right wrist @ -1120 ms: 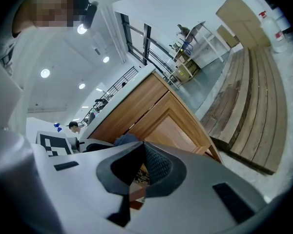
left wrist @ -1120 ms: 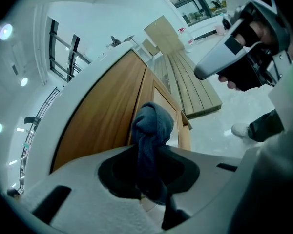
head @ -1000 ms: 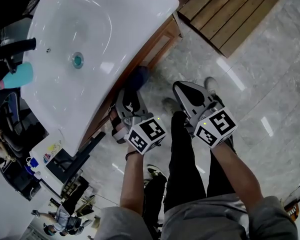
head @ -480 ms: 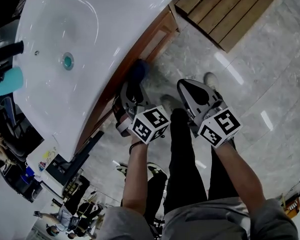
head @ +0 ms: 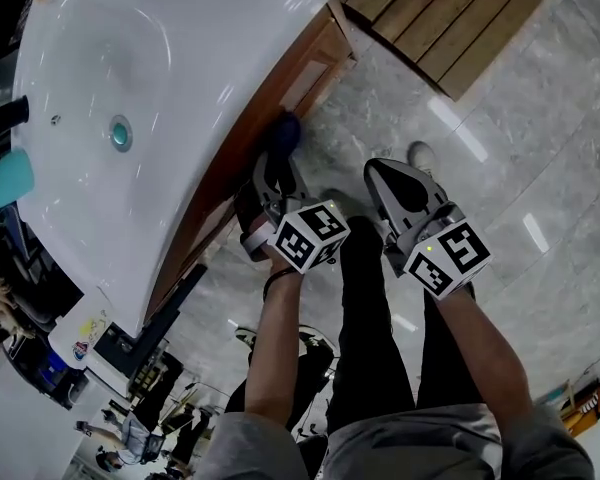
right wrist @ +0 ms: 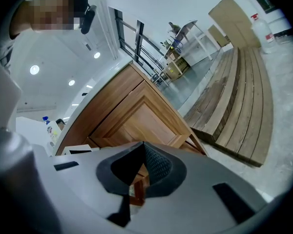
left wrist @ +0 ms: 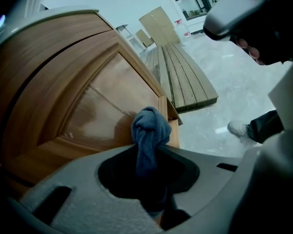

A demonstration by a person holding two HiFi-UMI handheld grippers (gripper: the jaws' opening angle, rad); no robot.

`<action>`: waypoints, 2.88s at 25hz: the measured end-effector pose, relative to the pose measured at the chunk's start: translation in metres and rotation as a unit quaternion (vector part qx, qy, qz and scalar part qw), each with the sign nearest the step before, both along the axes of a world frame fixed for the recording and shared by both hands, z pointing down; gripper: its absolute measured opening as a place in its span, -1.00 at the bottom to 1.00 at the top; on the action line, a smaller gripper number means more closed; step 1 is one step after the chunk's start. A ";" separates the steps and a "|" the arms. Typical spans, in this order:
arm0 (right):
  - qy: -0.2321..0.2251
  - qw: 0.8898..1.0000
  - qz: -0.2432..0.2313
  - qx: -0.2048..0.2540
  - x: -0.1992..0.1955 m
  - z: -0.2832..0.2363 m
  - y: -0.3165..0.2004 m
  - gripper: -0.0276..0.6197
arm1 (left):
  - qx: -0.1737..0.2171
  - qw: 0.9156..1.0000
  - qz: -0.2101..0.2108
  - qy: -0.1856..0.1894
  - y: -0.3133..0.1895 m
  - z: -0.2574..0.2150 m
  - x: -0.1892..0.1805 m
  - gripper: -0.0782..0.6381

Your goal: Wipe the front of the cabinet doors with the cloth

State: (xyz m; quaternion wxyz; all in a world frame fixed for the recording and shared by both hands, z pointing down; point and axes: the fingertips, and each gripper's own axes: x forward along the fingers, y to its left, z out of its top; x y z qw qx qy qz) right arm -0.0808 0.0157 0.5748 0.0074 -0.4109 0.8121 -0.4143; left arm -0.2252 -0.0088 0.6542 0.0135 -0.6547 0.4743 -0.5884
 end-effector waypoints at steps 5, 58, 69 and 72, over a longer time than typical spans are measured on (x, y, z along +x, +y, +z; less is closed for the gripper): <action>0.004 1.000 0.002 -0.008 0.004 0.011 0.002 -0.88 | 0.003 1.000 0.003 -0.004 -0.003 0.010 0.003 -0.54; 0.022 1.000 -0.010 -0.009 0.026 0.028 0.011 -0.88 | -0.100 0.993 -0.053 0.030 0.061 0.106 0.003 -0.54; 0.013 1.000 -0.015 0.004 0.013 -0.010 0.009 -0.88 | -0.072 0.989 -0.093 0.090 0.069 0.023 0.022 -0.54; 0.013 1.000 -0.024 0.011 0.009 -0.029 0.007 -0.88 | -0.058 0.988 -0.101 0.106 0.066 -0.009 0.026 -0.54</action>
